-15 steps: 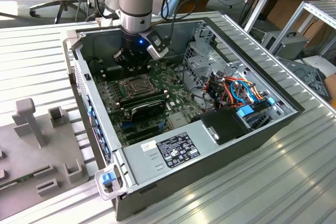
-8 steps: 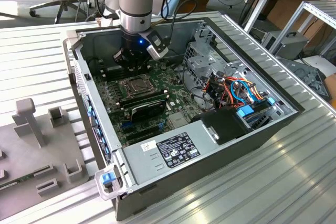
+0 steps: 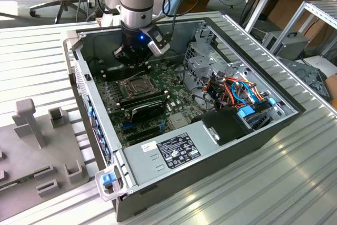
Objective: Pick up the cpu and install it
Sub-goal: 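Install the first cpu locking lever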
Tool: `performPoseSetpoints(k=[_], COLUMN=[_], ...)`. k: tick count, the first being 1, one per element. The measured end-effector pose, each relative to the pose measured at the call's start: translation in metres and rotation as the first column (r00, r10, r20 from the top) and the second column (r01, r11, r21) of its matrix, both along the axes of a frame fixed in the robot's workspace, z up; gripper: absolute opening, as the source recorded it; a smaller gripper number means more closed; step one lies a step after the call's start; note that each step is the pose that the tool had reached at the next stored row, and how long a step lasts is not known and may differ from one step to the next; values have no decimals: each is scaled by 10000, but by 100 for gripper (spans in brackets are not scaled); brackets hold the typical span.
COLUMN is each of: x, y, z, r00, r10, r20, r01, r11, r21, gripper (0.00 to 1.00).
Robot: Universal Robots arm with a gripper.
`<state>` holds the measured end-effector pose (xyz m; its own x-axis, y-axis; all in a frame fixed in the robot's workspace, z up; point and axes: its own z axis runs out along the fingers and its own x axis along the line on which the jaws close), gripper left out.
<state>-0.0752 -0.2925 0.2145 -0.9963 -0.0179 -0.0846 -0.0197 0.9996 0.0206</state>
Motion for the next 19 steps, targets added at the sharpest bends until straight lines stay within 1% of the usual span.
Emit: performPoseSetpoints(k=[2, 3, 5, 6, 7, 8, 11, 13, 14, 19], x=[-45, -51, -53, -53, -55, -55, -60, -124, -139, -150], y=[0, 0, 0, 0, 0, 0, 0, 0, 0, -2], z=[1, 5, 54, 91, 110, 114, 115, 115, 115, 115], r00=[10000, 10000, 10000, 10000, 10000, 10000, 10000, 9999, 9999, 9999], r10=[-2, -2, 0, -1, -2, -1, -1, -2, -2, -1], r20=[35, 44, 63, 76, 88, 99, 99, 111, 116, 128], r01=[2, 2, 0, 1, 2, 1, 1, 2, 2, 1], r11=[10000, 10000, 10000, 10000, 10000, 10000, 10000, 10000, 10000, 10000], r21=[1, -1, 1, 2, 1, 3, -1, 0, 0, 0], gripper=[11, 11, 11, 11, 11, 11, 11, 11, 11, 11])
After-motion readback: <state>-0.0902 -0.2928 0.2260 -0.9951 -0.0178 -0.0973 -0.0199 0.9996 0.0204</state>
